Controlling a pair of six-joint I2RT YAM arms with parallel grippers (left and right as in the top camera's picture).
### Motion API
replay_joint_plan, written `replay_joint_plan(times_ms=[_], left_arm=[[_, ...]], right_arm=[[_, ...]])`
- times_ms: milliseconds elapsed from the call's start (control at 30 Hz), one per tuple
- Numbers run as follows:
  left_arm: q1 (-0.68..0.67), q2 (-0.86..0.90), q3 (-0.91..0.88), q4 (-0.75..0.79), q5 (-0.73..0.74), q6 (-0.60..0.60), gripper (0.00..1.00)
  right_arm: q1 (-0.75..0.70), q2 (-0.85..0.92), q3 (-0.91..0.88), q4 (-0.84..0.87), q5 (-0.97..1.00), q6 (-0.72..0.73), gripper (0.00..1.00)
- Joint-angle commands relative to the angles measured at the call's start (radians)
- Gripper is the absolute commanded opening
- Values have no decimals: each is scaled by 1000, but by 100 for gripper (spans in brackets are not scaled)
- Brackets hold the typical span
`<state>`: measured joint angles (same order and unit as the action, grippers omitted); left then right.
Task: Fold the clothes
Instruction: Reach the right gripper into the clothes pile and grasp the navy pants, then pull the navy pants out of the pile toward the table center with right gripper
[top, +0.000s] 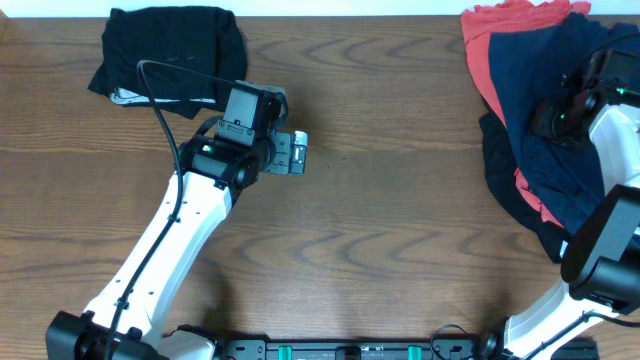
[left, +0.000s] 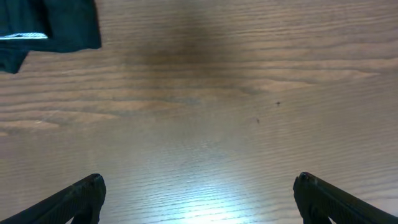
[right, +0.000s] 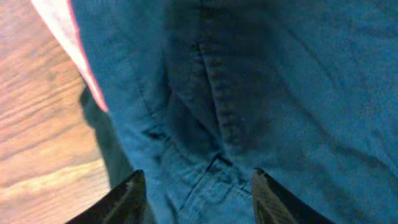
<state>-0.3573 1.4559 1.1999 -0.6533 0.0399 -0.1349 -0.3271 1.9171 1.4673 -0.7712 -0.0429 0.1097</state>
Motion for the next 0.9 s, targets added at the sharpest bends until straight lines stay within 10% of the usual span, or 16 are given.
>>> replay_joint_plan(times_ms=[0,433,633,867], left_arm=[[-2,24,30,0,-34,-13,98],[-2,40,30,-3,-34,-13,98],[-2,40,30,-3,-34,-13,98],[-2,40,30,5,-34,-13,98]], right_arm=[[1,23,15,-5,39,48,43],[16,104,11,-3,40,115,28],[16,106,12,6,39,121,2],[24,46,80,-93,27,90,1]])
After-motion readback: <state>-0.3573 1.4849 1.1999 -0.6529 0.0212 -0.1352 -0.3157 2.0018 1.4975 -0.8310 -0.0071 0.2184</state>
